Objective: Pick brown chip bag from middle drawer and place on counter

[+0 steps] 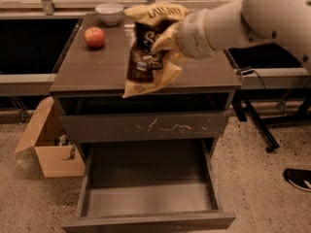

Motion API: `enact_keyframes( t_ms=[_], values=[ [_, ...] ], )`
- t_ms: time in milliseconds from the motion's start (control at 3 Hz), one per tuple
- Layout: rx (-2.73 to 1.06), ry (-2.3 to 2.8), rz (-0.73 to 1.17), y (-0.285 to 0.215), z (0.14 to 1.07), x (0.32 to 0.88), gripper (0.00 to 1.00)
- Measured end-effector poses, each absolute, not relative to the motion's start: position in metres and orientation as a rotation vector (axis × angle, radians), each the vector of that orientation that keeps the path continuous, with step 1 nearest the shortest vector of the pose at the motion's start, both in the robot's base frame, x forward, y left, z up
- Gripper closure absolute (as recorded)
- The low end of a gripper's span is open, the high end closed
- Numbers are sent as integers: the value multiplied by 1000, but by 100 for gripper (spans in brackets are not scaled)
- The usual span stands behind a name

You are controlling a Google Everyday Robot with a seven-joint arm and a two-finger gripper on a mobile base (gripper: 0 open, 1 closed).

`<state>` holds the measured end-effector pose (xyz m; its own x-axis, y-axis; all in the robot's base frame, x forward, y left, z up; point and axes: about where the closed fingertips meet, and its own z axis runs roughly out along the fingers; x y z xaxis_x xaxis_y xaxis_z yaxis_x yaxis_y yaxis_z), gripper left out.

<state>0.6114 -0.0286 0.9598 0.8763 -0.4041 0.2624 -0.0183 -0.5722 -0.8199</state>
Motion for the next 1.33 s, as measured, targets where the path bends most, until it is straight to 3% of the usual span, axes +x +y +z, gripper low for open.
enact_keyframes(
  t_ms=[1000, 1333],
  values=[
    [-2258, 354, -433, 18, 975, 730, 100],
    [-2268, 402, -393, 24, 960, 748, 81]
  ],
)
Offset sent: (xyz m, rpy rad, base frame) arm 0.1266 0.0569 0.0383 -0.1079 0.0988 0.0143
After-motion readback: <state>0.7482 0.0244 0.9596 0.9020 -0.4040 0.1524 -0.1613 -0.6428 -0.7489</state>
